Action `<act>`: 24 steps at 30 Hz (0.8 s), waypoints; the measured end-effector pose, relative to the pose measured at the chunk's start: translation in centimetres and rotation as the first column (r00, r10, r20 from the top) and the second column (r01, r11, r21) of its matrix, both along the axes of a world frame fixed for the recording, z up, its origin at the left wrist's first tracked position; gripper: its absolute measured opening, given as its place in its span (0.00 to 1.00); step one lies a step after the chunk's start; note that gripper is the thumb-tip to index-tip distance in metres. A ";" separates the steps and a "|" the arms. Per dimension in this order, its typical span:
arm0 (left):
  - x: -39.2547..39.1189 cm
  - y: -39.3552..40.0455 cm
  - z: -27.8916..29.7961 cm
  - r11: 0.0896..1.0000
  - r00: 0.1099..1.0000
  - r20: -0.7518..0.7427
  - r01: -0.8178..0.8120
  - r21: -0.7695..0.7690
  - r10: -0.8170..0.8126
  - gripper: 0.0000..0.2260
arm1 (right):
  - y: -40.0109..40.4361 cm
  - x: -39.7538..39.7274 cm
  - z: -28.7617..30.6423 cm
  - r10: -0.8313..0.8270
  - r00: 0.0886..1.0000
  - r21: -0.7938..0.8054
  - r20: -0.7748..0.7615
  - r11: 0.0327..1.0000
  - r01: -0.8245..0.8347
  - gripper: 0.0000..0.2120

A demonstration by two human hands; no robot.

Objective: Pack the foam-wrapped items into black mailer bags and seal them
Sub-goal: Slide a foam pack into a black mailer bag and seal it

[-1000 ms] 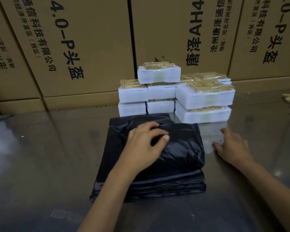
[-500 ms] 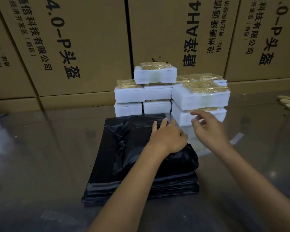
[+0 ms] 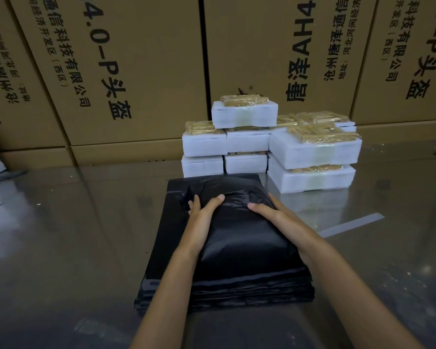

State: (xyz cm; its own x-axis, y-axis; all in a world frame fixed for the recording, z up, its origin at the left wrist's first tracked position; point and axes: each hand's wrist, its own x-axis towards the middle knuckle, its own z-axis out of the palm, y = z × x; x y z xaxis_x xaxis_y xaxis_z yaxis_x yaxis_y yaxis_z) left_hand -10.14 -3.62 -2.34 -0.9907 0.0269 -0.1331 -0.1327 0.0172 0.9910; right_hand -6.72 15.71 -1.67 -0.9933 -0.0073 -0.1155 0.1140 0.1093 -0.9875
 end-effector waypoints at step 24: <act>2.1 -3.6 2.5 0.865 0.981 -0.162 0.169 0.472 -0.104 0.28 | -2.7 1.6 0.1 -0.250 0.965 -0.473 -0.080 0.861 0.184 0.25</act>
